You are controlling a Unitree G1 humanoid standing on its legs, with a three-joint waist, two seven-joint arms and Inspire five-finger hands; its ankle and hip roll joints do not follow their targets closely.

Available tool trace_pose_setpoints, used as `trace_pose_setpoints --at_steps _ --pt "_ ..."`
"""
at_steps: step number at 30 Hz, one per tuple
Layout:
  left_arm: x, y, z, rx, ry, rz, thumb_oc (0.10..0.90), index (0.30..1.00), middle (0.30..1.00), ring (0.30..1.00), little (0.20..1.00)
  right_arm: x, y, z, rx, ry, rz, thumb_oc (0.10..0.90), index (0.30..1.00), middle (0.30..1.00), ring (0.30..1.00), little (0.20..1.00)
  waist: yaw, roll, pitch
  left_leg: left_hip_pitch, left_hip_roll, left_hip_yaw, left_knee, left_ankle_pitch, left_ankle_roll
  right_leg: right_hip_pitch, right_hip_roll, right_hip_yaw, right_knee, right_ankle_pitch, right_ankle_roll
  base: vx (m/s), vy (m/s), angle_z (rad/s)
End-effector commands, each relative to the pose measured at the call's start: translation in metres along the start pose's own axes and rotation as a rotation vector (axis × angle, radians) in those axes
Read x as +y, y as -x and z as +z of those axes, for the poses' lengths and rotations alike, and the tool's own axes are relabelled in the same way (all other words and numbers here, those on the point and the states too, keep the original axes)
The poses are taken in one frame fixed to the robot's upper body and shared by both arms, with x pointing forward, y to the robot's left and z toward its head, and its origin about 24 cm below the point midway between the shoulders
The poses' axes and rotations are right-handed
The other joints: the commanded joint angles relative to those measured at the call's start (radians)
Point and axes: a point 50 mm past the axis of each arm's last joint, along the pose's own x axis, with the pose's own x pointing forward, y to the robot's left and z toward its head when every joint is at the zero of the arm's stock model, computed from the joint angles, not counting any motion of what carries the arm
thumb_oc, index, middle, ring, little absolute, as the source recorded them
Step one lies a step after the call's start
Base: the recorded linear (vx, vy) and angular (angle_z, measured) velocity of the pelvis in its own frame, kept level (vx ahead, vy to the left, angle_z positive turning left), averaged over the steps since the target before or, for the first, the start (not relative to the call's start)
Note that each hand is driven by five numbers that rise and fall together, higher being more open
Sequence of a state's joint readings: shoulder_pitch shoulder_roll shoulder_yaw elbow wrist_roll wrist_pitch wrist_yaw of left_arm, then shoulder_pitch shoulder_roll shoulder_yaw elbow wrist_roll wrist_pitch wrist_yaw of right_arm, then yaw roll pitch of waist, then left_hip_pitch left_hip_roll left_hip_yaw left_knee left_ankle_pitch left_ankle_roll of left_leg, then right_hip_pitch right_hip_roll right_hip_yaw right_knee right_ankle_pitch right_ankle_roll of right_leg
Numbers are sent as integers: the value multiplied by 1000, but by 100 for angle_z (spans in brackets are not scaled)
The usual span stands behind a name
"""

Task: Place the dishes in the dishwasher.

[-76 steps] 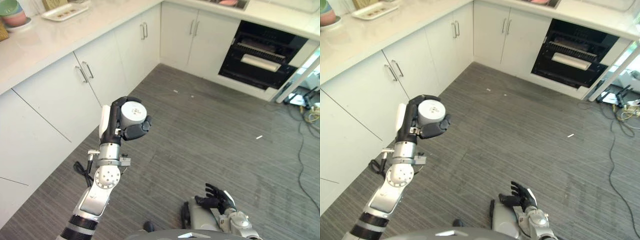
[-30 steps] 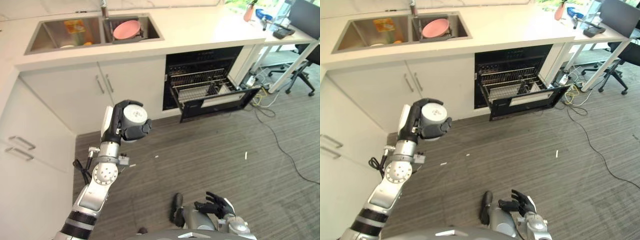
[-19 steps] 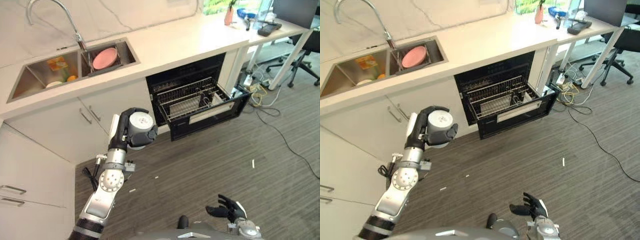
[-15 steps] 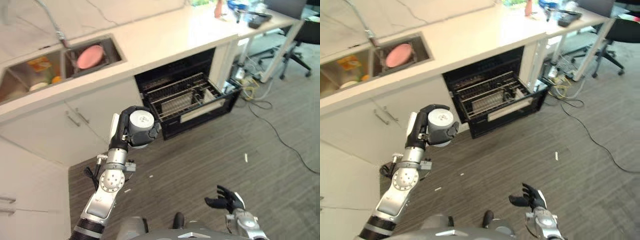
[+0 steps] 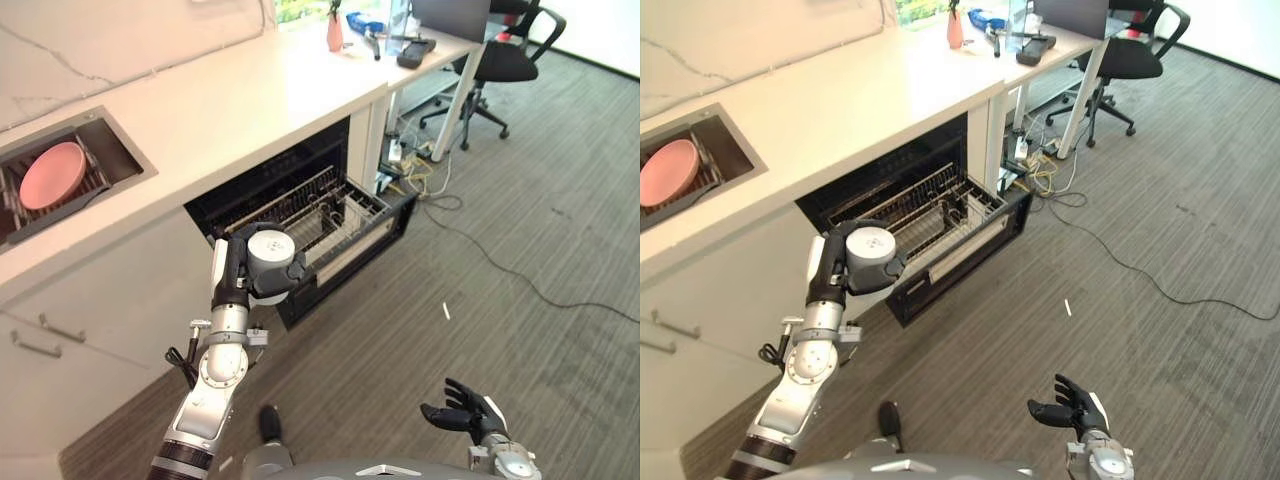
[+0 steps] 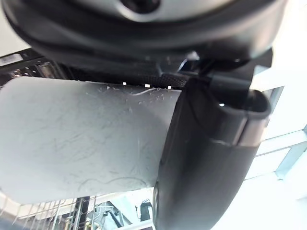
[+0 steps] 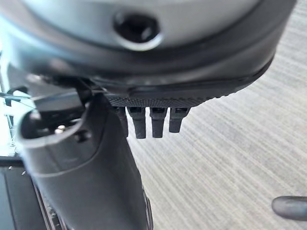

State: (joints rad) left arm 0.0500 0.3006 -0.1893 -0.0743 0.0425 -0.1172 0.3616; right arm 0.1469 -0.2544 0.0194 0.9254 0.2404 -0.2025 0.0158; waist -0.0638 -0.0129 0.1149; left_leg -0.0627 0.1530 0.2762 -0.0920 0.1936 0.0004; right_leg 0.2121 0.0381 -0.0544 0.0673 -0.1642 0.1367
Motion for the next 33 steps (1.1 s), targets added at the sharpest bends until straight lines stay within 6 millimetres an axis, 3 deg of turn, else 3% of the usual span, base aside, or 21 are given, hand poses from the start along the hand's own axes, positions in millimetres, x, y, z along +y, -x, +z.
trace_pose_setpoints --at_steps 1,4,5,6,8,9,10,12,13,14,15,18,19,20,21,22,23,27,33 --pt "32 -11 62 -343 1 142 400 300 300 300 300 -1 -4 54 -266 -26 -18 800 900 900 900 900 36 -39 -62 47 86 -16 5 -88 -173 -64 -253 -58 -144 148 92 68 154 -26" --pt "33 -14 66 -357 -15 134 400 300 300 300 300 -1 0 77 -374 -37 -34 800 900 900 900 900 28 -61 -56 52 50 -11 5 -118 -141 -123 -285 -28 -45 189 117 80 250 1" --pt "33 -16 69 -368 -23 130 400 300 300 300 300 0 5 99 -473 -48 -34 800 900 900 900 900 20 -67 -48 59 36 -11 5 -129 -130 -148 -290 -17 16 217 125 85 351 8" --pt "32 -19 76 -407 -49 112 400 300 300 300 300 1 15 124 -590 -56 -22 800 900 900 900 900 2 -55 -32 58 30 -19 5 -131 -111 -219 -253 36 140 249 125 77 369 -6" --pt "30 -20 81 -432 -60 94 400 300 300 300 300 0 32 158 -750 -21 -3 800 900 900 900 900 -8 -42 -25 72 17 -26 5 -159 -95 -278 -236 48 229 225 119 84 315 -3" --pt "30 -21 84 -446 -66 90 400 300 300 300 300 1 38 168 -795 -9 7 800 900 900 900 900 -17 -34 -28 73 12 -28 5 -157 -93 -300 -207 52 224 220 110 151 245 -3" --pt "29 -23 89 -467 -57 92 400 300 300 300 300 1 48 183 -869 -3 16 800 900 900 900 900 -34 -31 -30 86 1 -34 5 -171 -91 -307 -165 58 189 158 84 142 189 -4" --pt "30 -28 97 -503 -59 100 400 300 300 300 300 4 60 201 -950 25 32 800 900 900 900 900 -41 -32 -35 89 -12 -36 5 -175 -88 -300 -116 47 85 140 46 126 75 -7" --pt "29 -29 102 -514 -41 108 400 300 300 300 300 2 71 218 -1029 30 19 800 900 900 900 900 -44 -40 -34 93 -20 -33 5 -182 -87 -299 -122 30 30 144 38 89 -15 10" --pt "32 -31 110 -553 -45 122 400 300 300 300 300 15 78 226 -1066 40 89 800 900 900 900 900 -26 -42 -38 106 -24 -36 5 -183 -88 -251 -171 -25 -17 145 46 14 -37 17" --pt "32 -33 113 -571 -57 137 400 300 300 300 300 24 81 232 -1090 66 136 800 900 900 900 900 -26 -49 -41 110 -20 -21 5 -179 -90 -237 -178 -29 -46 160 53 25 -36 21" --pt "34 -41 134 -689 -112 132 400 300 300 300 300 27 100 253 -1196 140 171 800 900 900 900 900 -37 -54 -58 119 -23 -21 5 -180 -93 -205 -150 52 -89 150 38 34 -34 1" --pt "35 -46 148 -748 -95 154 400 300 300 300 300 40 112 272 -1277 144 235 800 900 900 900 900 -28 -52 -67 135 -26 -17 5 -188 -95 -185 -162 27 -110 155 42 82 -46 17" --pt "35 -48 148 -746 -93 156 400 300 300 300 300 44 112 277 -1287 145 248 800 900 900 900 900 -29 -51 -70 137 -25 -11 5 -184 -95 -179 -164 23 -126 166 42 84 -74 9" --pt "39 -53 165 -819 -119 171 400 300 300 300 300 59 128 299 -1372 185 309 800 900 900 900 900 -27 -43 -93 152 -22 13 5 -189 -101 -163 -174 7 -150 179 48 37 -58 -6" --pt "39 -53 166 -821 -119 173 400 300 300 300 300 59 128 300 -1374 185 309 800 900 900 900 900 -28 -42 -90 153 -21 14 5 -189 -101 -163 -173 8 -150 178 48 77 -78 -25" --pt "38 -54 186 -908 -123 180 400 300 300 300 300 79 140 313 -1422 174 397 800 900 900 900 900 -31 -30 -101 163 -16 18 5 -193 -105 -154 -174 11 -155 168 49 52 -43 -21" --pt "31 -54 207 -989 -49 183 400 300 300 300 300 104 157 327 -1482 169 485 800 900 900 900 900 -38 -17 -106 173 -12 12 5 -189 -110 -138 -174 2 -155 163 38 29 -60 -11" --pt "13 -54 216 -1001 45 136 400 300 300 300 300 129 175 339 -1543 96 578 800 900 900 900 900 -45 5 -105 175 -7 11 5 -184 -114 -133 -173 -5 -155 157 30 8 -33 1"
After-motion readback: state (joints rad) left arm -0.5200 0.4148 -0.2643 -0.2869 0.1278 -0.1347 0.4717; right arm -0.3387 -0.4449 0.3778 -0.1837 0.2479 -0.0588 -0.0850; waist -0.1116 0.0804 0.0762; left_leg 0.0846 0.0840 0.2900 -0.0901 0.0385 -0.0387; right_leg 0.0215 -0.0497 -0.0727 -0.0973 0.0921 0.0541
